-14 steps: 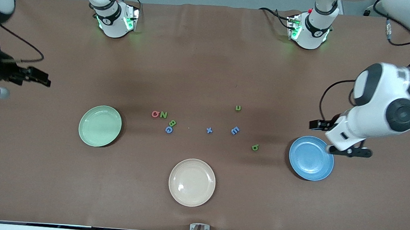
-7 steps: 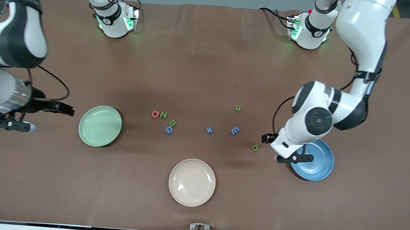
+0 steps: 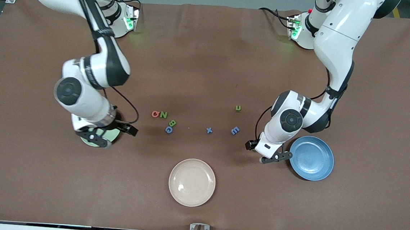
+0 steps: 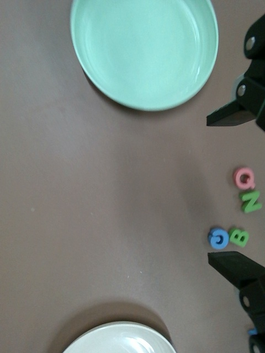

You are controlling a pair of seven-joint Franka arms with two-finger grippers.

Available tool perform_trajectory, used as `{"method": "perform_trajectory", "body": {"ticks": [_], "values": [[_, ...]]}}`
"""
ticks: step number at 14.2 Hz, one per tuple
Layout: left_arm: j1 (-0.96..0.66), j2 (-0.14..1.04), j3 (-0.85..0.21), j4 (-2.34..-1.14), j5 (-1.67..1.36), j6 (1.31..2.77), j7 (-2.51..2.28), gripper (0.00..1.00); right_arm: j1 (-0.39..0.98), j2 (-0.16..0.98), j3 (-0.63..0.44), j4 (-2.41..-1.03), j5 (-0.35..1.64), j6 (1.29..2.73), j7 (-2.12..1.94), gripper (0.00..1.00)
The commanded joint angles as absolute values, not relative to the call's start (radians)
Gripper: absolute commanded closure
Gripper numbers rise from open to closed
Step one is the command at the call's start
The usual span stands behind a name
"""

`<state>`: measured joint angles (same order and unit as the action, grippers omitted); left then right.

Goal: Sort upper and lower case letters into plates
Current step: 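Grasp the green letter with the left gripper while the right gripper grasps blue J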

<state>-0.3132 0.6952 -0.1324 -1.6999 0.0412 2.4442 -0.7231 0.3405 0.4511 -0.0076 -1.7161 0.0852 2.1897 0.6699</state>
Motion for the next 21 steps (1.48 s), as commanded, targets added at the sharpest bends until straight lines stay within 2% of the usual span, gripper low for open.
{"method": "perform_trajectory", "body": {"ticks": [1,5,13,17,21], "values": [[-0.344,0.696,-0.120,-1.701,0.044,2.462,-0.802,0.20,0.391,0.504,-0.018,-1.717,0.094,2.264,0.738,0.00],[-0.360,0.722,-0.114,-1.701,0.046,2.474,-0.808,0.31,0.460,0.597,-0.020,-1.718,0.091,2.367,0.807,0.01],[-0.371,0.730,-0.097,-1.698,0.173,2.473,-0.868,0.40,0.521,0.687,-0.020,-1.718,0.087,2.461,0.876,0.07],[-0.370,0.732,-0.097,-1.700,0.169,2.473,-0.873,0.62,0.548,0.703,-0.020,-1.718,0.086,2.462,0.907,0.13],[-0.359,0.723,-0.097,-1.697,0.164,2.471,-0.871,0.94,0.551,0.716,-0.020,-1.717,0.084,2.480,0.907,0.26]]}}
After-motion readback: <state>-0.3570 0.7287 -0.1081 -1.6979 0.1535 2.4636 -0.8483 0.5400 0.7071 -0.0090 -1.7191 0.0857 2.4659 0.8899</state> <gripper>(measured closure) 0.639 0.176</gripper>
